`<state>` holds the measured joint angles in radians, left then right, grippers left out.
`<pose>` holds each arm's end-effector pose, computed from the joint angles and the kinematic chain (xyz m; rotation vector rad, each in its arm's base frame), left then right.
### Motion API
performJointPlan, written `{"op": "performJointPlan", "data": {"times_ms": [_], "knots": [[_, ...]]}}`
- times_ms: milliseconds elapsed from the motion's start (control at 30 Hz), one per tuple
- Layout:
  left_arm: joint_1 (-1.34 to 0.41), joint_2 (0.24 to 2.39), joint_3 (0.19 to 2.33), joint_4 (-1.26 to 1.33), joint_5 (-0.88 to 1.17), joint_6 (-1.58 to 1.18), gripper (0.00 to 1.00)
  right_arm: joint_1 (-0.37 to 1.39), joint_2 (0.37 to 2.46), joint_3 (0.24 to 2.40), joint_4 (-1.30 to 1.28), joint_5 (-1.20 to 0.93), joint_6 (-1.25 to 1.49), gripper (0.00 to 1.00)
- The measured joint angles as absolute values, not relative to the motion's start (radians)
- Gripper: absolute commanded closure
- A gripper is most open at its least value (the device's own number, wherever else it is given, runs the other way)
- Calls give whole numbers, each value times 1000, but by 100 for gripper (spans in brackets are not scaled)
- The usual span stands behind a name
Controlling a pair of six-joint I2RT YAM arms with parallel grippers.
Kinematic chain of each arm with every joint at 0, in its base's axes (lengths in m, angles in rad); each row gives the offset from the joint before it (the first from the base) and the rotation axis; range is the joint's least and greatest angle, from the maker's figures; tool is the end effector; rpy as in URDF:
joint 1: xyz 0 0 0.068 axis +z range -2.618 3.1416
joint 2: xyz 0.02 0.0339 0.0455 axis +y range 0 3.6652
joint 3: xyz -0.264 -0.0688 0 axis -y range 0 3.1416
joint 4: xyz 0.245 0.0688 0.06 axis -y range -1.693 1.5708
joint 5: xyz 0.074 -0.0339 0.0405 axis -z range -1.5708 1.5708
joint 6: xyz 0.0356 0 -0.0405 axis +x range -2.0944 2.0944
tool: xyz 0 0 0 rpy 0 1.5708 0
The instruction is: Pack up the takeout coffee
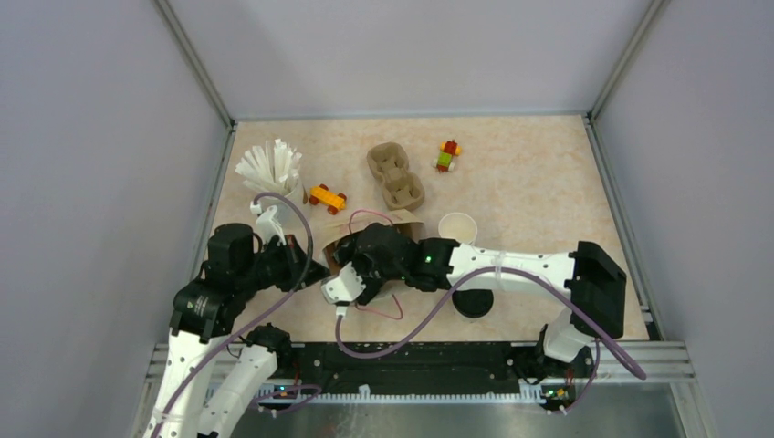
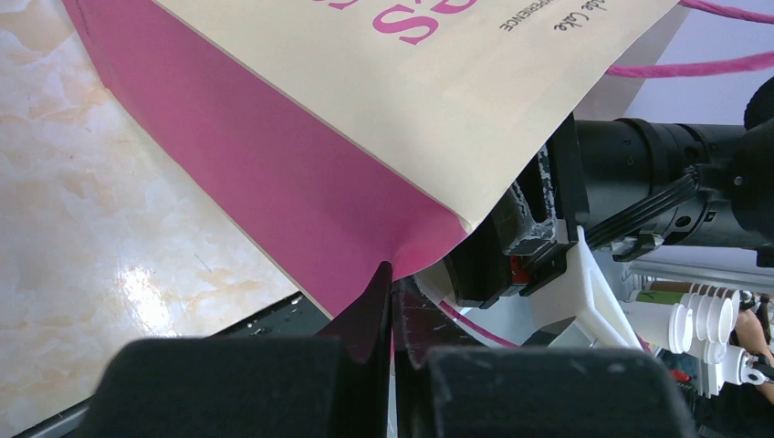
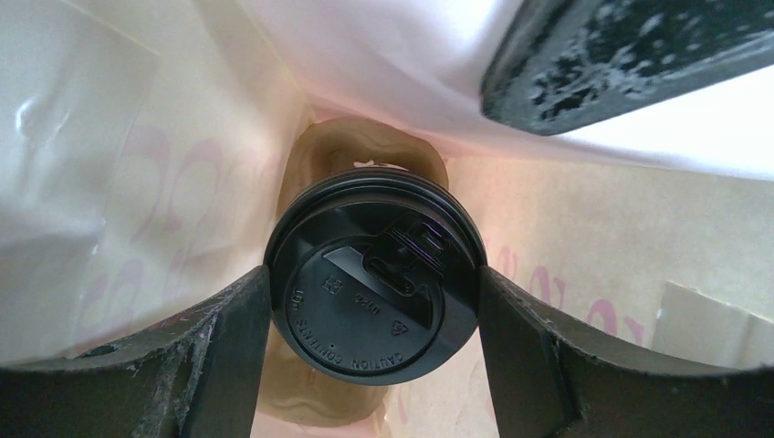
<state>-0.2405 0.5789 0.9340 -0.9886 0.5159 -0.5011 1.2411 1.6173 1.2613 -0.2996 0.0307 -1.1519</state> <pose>0.0856 -0.0391 0.3372 0.0057 2.2824 -0.9713 0.1207 0.3494 0.2813 -2.0657 0.8295 0.0147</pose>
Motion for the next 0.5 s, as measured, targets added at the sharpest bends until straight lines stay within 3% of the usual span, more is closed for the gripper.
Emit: {"op": "performJointPlan", "data": {"times_ms": [500], "knots": [[-241,585,946,-997,500,-502,100,1241,1603,1242,-326,81,-1140,34]]}}
